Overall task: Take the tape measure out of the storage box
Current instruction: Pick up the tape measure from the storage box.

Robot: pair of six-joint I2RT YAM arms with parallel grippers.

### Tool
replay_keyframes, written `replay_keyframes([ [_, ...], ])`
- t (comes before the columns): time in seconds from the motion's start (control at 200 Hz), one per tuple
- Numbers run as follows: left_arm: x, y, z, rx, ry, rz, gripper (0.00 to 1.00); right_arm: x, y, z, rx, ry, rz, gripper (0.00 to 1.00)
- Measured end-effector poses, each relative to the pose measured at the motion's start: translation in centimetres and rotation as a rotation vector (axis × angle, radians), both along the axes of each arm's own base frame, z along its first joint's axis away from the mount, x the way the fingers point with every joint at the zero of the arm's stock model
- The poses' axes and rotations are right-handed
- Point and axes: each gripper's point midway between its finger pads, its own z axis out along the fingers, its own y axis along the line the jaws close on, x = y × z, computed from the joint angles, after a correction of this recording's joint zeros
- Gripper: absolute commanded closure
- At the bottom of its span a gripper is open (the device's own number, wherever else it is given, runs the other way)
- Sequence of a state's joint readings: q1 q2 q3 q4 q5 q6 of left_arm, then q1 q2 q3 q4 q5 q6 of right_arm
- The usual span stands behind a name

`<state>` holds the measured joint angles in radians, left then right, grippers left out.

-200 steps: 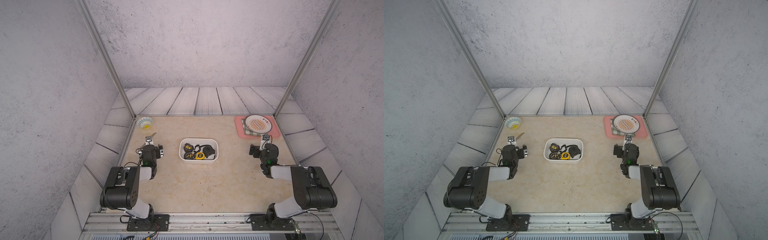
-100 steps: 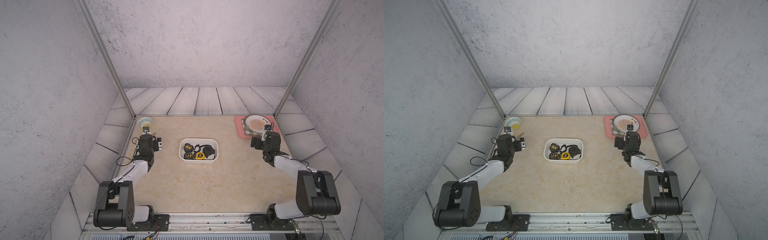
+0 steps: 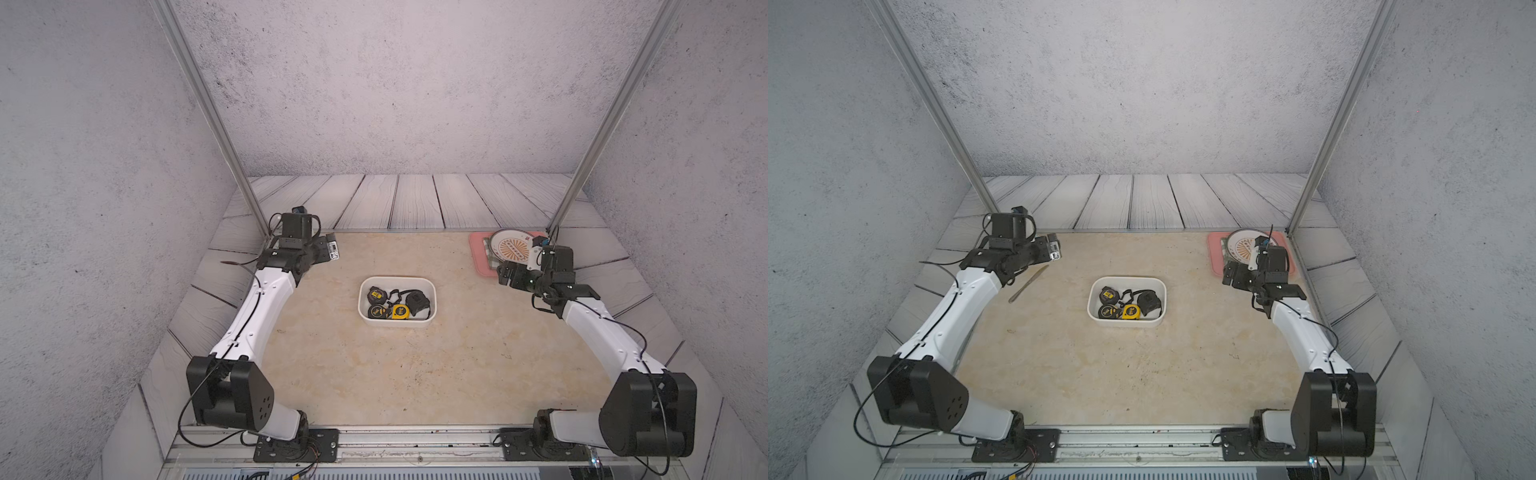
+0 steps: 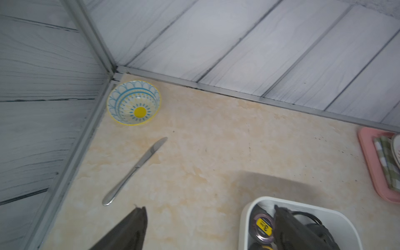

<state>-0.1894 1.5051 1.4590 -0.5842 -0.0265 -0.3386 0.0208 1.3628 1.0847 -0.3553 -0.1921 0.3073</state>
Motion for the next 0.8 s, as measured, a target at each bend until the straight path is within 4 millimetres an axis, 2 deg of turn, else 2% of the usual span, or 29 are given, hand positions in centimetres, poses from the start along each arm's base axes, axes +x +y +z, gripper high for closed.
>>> replay_keyframes([
  [0.12,-1.4,-4.1,-1.5,-0.049,0.124,-0.054,0.02,0.5,1.9,1.4,0.032,0.047,0.056,0.01],
  [0.37,-2.3,-10.2,-5.3,-0.026,0.394,-0.098,0.02,-1.0,6.3,0.3,0.012,0.18,0.175,0.01],
  [0.555,-3.0,-15.0,-8.4,0.016,0.538,-0.161,0.02,-2.2,7.7,-0.5,-0.032,0.239,0.227,0.01],
  [0.646,-3.2,-16.0,-9.6,0.016,0.588,-0.164,0.02,-2.6,8.2,-0.5,-0.06,0.248,0.246,0.01],
  [0.796,-3.8,-15.7,-11.1,0.015,0.652,-0.131,0.02,-3.3,8.7,-0.7,-0.087,0.264,0.269,0.01],
])
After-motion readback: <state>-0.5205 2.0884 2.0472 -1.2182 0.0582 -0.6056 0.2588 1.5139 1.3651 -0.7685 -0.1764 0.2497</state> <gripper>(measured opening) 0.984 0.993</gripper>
